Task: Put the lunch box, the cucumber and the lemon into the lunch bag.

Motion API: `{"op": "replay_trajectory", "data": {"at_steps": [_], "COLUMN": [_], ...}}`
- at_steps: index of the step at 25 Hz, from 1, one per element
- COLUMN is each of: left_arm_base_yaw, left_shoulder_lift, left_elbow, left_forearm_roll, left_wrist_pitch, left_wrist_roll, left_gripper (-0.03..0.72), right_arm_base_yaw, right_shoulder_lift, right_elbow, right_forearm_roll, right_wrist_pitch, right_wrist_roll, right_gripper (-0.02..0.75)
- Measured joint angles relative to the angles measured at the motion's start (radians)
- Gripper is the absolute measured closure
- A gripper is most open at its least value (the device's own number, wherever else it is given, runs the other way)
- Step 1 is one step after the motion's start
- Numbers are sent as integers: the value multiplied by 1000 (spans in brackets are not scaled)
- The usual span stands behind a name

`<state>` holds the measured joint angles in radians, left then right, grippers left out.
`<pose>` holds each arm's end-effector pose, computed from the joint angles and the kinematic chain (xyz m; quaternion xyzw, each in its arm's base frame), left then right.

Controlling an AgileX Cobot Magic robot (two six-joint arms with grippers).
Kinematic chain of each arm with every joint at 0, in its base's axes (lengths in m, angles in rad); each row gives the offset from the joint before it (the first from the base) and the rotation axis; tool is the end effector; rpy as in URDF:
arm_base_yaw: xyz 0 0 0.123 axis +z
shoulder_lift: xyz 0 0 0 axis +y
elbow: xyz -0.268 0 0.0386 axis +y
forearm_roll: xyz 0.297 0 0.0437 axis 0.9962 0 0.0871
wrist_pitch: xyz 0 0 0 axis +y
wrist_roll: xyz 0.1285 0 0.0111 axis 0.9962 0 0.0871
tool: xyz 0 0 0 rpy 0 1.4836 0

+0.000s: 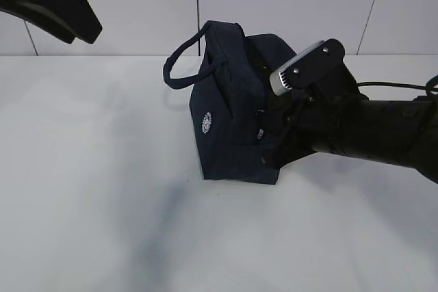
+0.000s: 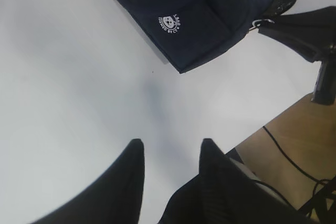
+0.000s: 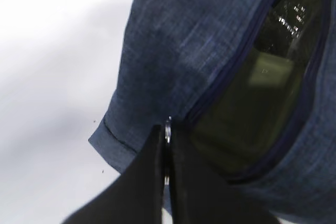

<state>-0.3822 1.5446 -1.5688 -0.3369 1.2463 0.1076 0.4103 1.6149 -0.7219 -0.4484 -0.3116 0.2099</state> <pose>0.3384 -0.1796 0.3327 0.2161 0.9381 -0.1943 0.1883 0.3429 0.1678 0.1211 -0.2993 0.8112 0.1049 0.4913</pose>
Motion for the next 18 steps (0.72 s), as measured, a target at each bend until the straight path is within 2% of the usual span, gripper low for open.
{"op": "replay_trajectory", "data": {"at_steps": [4, 10, 14, 18], "left_arm_base_yaw": [-36, -40, -40, -44], "left_shoulder_lift": [2, 16, 23, 23], "left_elbow": [0, 10, 105, 232], "left_forearm_roll": [54, 74, 61, -10], "left_wrist_pitch": [0, 0, -42, -145], "left_wrist_roll": [19, 45, 86, 147], "left_gripper": [421, 419, 419, 419], "right_arm_base_yaw": [0, 0, 0, 0], "right_shoulder_lift": [-5, -5, -5, -5], "right_elbow": [-23, -46, -54, -54], "right_forearm_roll": [0, -11, -13, -15], "right_wrist_pitch": [0, 4, 4, 4], "right_wrist_roll": [0, 0, 0, 0], "right_gripper": [721, 720, 721, 721]}}
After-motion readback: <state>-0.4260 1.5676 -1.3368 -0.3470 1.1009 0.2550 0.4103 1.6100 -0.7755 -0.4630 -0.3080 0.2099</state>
